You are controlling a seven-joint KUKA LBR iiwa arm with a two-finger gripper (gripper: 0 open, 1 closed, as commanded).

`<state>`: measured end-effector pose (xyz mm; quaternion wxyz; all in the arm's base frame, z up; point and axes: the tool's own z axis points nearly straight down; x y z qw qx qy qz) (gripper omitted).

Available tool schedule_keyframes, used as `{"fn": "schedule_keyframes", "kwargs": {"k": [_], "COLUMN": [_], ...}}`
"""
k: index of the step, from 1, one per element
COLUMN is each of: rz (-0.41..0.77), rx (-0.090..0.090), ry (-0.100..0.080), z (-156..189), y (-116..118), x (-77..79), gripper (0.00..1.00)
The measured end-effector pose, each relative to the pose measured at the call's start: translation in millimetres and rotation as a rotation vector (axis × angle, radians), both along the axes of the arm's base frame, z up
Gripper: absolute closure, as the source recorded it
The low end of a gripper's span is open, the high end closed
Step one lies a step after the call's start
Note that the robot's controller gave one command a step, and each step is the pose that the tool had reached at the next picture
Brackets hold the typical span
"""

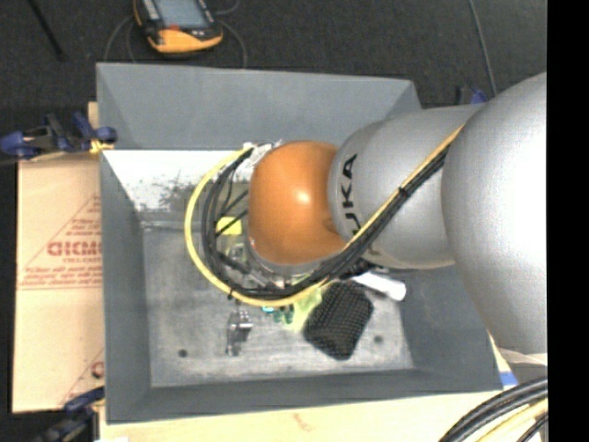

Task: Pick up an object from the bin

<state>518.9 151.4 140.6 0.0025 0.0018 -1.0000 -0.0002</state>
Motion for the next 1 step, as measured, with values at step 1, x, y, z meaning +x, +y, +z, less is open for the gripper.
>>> {"fn": "schedule_keyframes", "kwargs": {"k": [1], "rz": [-0.004], "rx": [0.001], "ry": [-0.007], "z": [3.5], "y": [-0.6], "x": [2.1], "gripper": [0.00]}}
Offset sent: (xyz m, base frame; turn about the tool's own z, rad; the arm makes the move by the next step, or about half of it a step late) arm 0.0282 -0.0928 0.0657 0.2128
